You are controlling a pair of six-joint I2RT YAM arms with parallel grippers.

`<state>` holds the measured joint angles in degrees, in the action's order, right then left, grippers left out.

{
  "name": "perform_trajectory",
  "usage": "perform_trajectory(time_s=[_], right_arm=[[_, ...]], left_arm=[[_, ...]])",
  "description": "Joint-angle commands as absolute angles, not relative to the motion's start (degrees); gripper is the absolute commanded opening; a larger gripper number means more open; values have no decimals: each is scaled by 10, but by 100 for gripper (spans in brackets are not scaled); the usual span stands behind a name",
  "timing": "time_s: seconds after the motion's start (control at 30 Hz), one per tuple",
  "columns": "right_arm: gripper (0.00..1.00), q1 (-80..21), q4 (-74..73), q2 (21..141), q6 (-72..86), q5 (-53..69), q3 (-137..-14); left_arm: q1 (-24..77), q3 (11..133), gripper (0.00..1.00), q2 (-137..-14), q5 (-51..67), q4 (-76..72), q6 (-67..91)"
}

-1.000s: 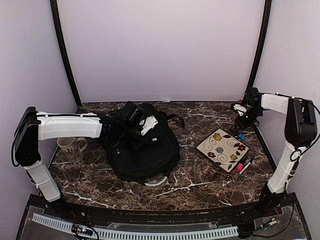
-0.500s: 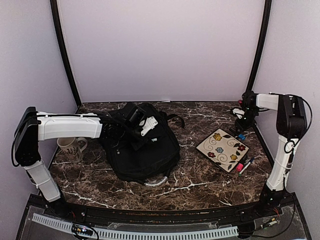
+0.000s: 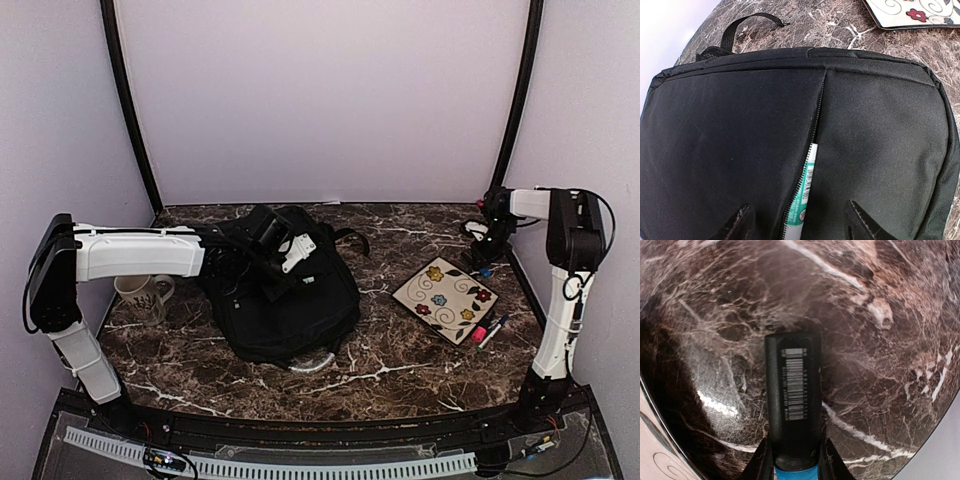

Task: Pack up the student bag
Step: Pick up the glue stick from the center of the board, then pick up the second largest pocket of the student bag.

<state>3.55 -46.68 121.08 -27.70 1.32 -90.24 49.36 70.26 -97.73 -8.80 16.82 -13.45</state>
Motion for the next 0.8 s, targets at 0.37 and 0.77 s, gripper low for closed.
perform_trajectory(time_s=[0.37, 0.77], right_arm=[[12, 30, -541, 1085, -268, 179, -895], [10, -162, -530, 888, -269, 244, -807]], left_arm=[[497, 706, 62, -963, -96, 183, -137], [497, 685, 60, -965, -181, 194, -173]])
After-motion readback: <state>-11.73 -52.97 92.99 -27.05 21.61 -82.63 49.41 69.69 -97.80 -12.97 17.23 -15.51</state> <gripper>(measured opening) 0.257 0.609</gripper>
